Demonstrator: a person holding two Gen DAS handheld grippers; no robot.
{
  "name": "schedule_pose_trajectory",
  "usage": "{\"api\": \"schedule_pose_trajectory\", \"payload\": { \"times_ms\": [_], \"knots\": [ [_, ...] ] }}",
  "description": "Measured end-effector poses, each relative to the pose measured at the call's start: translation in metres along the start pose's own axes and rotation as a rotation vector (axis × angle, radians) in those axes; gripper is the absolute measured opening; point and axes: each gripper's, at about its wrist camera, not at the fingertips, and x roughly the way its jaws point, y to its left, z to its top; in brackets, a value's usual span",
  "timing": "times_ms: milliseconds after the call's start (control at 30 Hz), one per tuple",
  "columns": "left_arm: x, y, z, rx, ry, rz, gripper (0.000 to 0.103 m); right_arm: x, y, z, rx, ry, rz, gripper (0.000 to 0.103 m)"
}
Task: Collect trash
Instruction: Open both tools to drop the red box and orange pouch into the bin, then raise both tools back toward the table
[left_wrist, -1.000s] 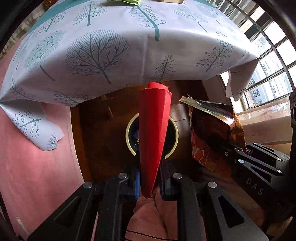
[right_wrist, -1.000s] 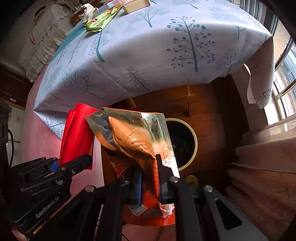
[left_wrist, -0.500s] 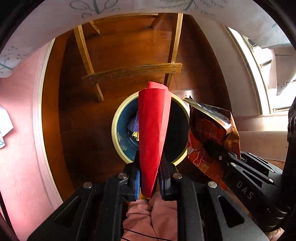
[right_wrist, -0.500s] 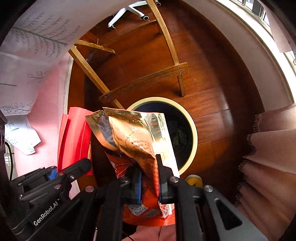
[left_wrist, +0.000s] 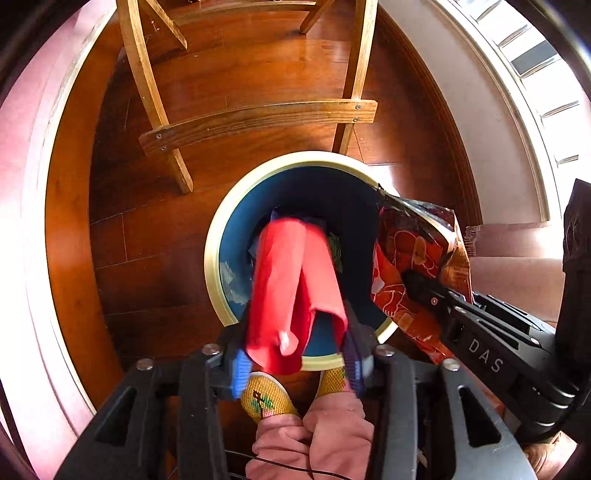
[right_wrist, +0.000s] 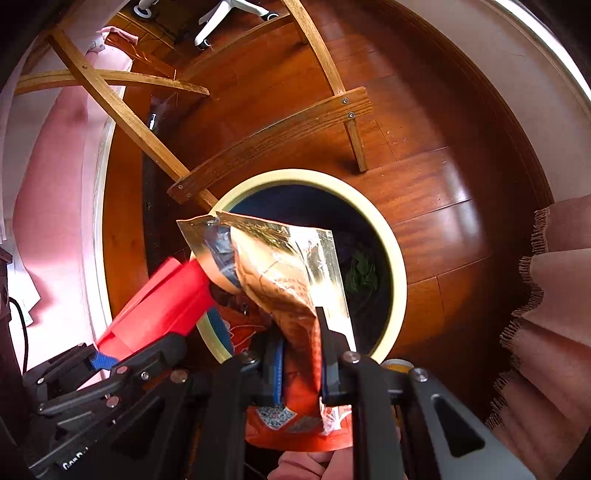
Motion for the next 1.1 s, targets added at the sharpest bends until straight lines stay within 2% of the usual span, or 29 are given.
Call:
{"api": "schedule_pose_trajectory", "payload": {
  "times_ms": [67, 200, 267, 367, 767, 1100],
  "knots": [
    [-0.001, 0.003, 0.003, -0.007, -0.020, 0.007, 0.063, 0.002, 0.000, -0.001, -0.001, 0.001, -0.002, 0.020],
    [-0.002, 0.007, 0.007, -0.014, -0.024, 0.031, 0.077, 0.002, 0.000, 0.000, 0.004, 0.000, -0.017, 0.034],
    [-0.004, 0.009, 0.008, -0.024, -0.026, 0.044, 0.078, 0.001, 0.001, 0.001, 0.010, -0.001, -0.012, 0.041],
    [-0.011, 0.012, 0.008, -0.027, -0.033, 0.064, 0.085, -0.004, 0.003, 0.004, 0.009, -0.006, -0.009, 0.043],
    [-0.074, 0.019, 0.004, -0.059, -0.081, 0.086, 0.086, -0.060, 0.037, 0.012, -0.028, -0.028, -0.011, 0.043],
    [-0.198, 0.014, -0.009, -0.048, -0.156, 0.063, 0.086, -0.160, 0.072, -0.006, -0.085, 0.006, 0.004, 0.043]
  ]
}}
